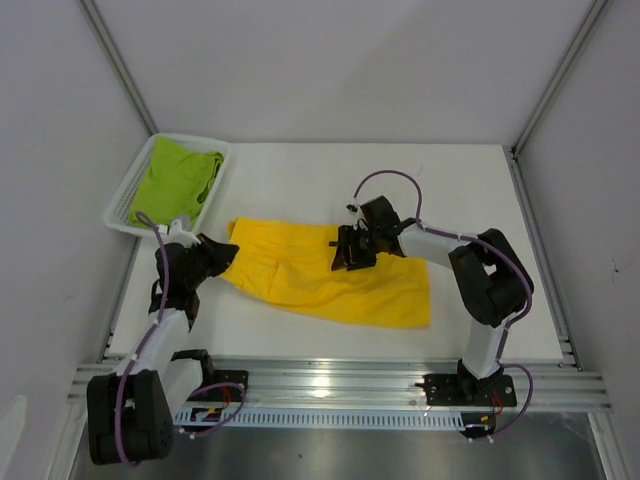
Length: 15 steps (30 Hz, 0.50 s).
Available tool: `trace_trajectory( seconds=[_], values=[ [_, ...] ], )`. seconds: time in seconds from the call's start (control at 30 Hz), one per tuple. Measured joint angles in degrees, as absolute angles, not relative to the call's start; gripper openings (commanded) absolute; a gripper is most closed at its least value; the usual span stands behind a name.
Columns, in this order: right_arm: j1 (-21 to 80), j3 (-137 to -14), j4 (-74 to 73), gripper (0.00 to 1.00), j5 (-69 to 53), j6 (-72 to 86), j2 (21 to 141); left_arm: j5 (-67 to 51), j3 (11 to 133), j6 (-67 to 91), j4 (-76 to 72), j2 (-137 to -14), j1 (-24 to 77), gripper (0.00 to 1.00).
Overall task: Fold and stack the shorts
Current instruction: Fold the shorts
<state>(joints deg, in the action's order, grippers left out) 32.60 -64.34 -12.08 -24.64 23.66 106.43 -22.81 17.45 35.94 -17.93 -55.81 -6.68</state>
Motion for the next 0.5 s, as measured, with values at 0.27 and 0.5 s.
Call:
trace_trajectory(
  seconds=[0.27, 0.5],
  values=[
    [35.68, -62.33, -11.60, 0.22, -28.34, 25.17, 99.79, -15.49, 19.68, 34.00, -5.17, -48.62, -5.17, 0.09],
    [43.00, -57.25, -8.91, 0.03, -29.36, 27.75, 96.88, -12.51, 23.27, 34.04, 1.85, -48.38, -4.21, 0.08]
  ],
)
